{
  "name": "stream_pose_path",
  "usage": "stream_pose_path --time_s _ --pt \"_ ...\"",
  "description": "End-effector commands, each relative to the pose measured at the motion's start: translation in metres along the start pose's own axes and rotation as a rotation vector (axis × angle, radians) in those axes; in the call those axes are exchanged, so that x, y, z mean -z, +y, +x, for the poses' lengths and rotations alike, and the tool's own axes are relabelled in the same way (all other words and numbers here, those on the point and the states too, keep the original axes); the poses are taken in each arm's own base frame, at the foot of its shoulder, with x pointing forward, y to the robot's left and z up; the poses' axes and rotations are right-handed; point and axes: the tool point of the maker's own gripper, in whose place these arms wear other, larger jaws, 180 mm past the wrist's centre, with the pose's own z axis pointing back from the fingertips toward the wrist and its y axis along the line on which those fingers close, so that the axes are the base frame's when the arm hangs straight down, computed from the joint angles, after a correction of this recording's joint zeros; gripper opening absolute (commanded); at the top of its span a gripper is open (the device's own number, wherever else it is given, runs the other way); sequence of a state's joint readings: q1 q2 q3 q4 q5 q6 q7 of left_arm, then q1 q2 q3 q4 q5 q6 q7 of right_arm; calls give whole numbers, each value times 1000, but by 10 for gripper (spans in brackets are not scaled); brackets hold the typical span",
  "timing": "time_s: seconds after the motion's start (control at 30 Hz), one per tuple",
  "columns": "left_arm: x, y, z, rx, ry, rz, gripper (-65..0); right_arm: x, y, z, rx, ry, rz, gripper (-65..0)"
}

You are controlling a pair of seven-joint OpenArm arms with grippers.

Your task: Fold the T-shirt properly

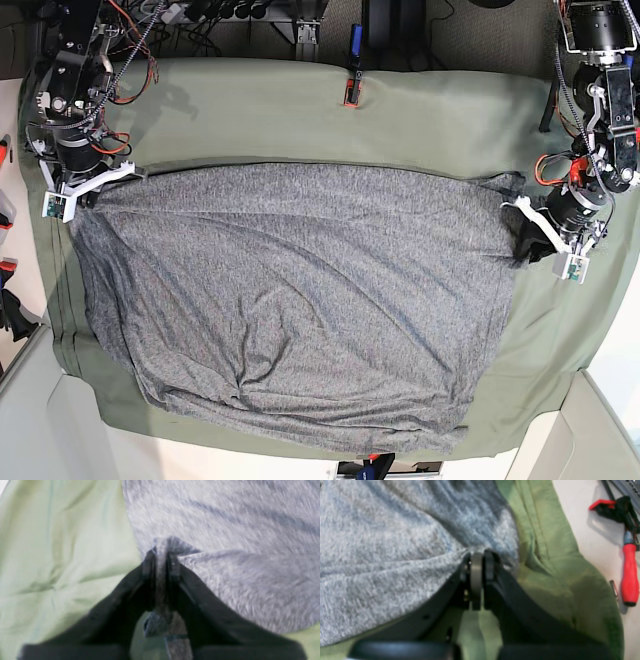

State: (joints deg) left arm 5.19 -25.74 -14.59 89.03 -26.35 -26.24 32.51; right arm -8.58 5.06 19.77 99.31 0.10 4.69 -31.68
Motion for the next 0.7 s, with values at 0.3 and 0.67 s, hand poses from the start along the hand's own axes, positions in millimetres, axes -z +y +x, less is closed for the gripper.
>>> stream_pose_path --time_s 0.3,0.67 --pt "15 25 -14 -107 62 5 -364 -1 -4 15 -3 -50 -11 -650" --pt "-45 9 9 -85 55 -224 -306 -1 -1 14 18 -45 5 -557"
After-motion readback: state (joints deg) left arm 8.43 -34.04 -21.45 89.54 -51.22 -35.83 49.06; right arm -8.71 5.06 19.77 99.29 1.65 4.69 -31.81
